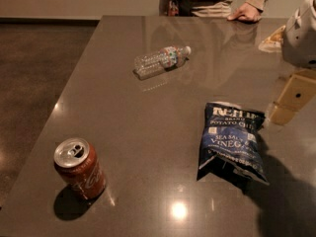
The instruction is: Move blue chip bag near water bottle
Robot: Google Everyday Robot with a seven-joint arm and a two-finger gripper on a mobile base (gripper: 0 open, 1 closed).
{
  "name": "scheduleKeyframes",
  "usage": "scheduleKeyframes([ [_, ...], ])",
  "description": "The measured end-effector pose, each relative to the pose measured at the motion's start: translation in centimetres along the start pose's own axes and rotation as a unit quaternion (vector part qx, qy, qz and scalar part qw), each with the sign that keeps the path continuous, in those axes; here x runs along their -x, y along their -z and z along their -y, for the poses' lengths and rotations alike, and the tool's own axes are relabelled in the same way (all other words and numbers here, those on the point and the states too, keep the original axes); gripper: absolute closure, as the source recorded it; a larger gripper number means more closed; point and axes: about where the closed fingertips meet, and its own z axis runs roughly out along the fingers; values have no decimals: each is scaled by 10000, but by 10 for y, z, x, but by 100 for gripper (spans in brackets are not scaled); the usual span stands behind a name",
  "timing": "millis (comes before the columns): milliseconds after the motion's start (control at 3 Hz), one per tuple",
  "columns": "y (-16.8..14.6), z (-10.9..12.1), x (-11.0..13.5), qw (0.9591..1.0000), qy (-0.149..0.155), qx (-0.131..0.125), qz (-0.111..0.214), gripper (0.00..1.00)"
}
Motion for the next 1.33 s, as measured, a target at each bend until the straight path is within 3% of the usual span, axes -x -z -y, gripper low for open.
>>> scheduleKeyframes([
  [667, -27, -28, 11, 9961, 815, 230, 229, 0],
  [1000, -52, -44, 16, 9879, 1484, 403, 192, 0],
  [1333, -82, -56, 15, 9676, 2417, 734, 6, 0],
])
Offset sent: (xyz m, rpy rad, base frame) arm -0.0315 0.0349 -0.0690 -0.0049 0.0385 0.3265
